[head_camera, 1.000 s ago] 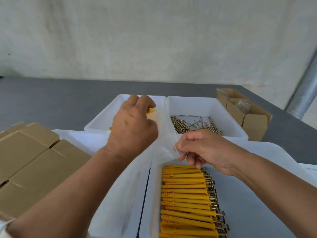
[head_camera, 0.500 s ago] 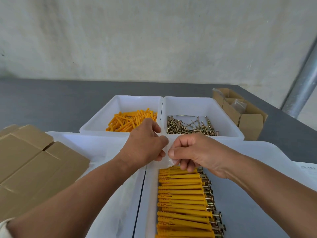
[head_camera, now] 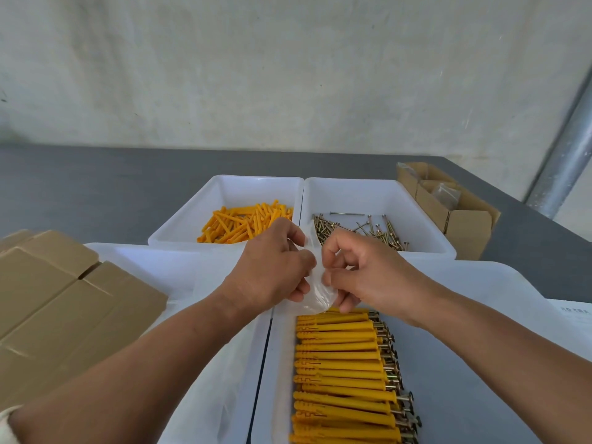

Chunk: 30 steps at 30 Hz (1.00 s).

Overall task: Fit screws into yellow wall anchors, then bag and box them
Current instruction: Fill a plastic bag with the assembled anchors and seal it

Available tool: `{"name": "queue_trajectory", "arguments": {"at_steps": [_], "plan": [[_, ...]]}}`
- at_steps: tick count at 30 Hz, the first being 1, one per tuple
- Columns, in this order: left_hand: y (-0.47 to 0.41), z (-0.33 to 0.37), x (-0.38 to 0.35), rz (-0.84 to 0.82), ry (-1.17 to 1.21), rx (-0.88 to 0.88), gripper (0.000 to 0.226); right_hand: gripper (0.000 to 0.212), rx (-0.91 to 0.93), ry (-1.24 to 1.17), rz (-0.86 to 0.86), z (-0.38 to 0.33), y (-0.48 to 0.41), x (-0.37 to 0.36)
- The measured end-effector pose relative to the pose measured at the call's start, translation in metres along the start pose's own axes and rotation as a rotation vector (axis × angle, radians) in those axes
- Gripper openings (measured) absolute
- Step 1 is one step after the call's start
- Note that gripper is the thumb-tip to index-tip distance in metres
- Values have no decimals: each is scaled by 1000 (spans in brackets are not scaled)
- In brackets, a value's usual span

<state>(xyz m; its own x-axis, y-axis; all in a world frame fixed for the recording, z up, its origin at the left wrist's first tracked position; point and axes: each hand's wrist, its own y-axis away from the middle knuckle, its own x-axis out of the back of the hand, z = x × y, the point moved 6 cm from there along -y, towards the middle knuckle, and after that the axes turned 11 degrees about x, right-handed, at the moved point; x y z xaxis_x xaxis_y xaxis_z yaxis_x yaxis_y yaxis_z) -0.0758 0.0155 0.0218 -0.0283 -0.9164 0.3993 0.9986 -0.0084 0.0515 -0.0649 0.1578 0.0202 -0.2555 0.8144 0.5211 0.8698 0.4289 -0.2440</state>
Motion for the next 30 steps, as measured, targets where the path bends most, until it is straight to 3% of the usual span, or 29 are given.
{"name": "queue_trajectory", "arguments": {"at_steps": [4, 8, 14, 18, 22, 30], "plan": [[3, 7, 6, 56, 20, -84, 19, 33, 5, 123, -30, 1, 0, -2], [8, 14, 5, 41, -15, -171, 24, 39, 1, 96, -57, 3, -1, -2], [16, 20, -5, -88, -394, -318, 106, 48, -21, 14, -96, 6, -1, -4], [14, 10, -15, -244, -554, -289, 135, 50, -27, -49, -101, 6, -1, -2], [13, 7, -21, -227, -650, -333, 141, 49, -23, -60, -116, 5, 0, -3], [8, 8, -14, -167, -573, -348, 132, 45, -49, -44, -113, 4, 1, -4]]}}
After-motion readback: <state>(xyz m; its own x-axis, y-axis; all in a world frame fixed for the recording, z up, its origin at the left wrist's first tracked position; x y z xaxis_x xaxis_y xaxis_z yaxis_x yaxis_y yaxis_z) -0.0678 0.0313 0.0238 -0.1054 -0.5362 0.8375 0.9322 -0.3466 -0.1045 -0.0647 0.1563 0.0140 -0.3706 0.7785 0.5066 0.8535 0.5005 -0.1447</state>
